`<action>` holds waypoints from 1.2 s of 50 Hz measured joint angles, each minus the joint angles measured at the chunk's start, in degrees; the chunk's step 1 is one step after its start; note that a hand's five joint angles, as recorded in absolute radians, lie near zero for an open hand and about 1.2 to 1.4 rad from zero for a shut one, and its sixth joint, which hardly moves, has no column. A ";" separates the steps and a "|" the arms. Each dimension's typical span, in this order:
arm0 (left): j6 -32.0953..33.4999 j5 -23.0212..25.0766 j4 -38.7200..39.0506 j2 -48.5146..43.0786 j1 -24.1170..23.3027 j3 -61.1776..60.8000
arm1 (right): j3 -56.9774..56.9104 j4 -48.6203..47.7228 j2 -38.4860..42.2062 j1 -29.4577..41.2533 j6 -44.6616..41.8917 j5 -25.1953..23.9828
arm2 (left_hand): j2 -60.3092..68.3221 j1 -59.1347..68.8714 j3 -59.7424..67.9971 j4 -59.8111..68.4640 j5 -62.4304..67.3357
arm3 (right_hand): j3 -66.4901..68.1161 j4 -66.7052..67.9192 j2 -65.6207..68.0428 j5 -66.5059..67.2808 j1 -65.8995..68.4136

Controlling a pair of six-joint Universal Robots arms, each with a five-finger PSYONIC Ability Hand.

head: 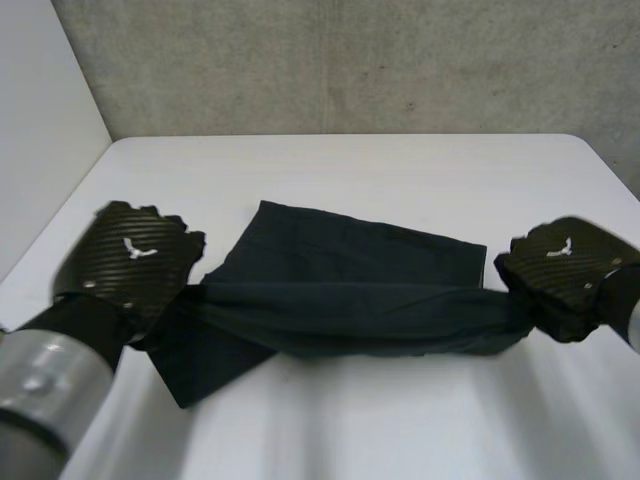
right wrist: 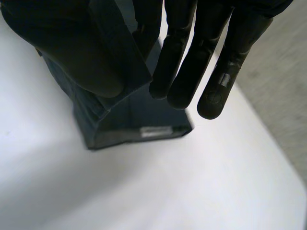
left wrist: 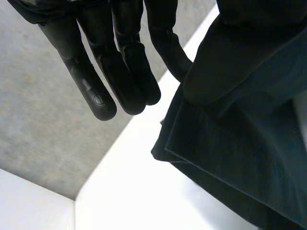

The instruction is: Fold the shorts.

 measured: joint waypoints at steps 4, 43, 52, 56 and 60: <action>-0.05 -0.01 3.35 -6.99 -0.10 2.13 | -0.57 -0.55 5.51 0.15 -0.55 1.51 | 0.02 0.00 0.04 0.02 0.09 | 0.00 0.00 0.00 0.00 0.00; 6.68 10.48 43.84 -65.62 4.40 50.75 | -29.30 -44.46 45.06 7.26 10.17 21.48 | -56.94 -52.50 -56.00 -56.85 -53.57 | -55.55 -54.78 -54.28 -52.99 -43.32; -6.12 9.60 43.81 -41.21 4.13 28.41 | -18.24 -34.57 28.96 7.06 20.61 17.25 | -57.04 -52.50 -56.00 -56.85 -53.59 | -55.55 -54.78 -54.28 -53.00 -43.32; -10.70 9.60 40.61 -33.91 4.14 21.42 | -14.84 -28.01 26.32 7.03 22.59 14.71 | -57.04 -52.50 -56.00 -56.85 -53.57 | -55.55 -54.78 -54.28 -53.00 -43.32; -17.43 9.49 30.20 -26.57 4.14 13.04 | -8.40 -23.99 25.53 7.06 26.84 11.97 | -57.04 -52.50 -56.00 -56.85 -53.57 | -55.53 -54.77 -54.27 -52.99 -43.32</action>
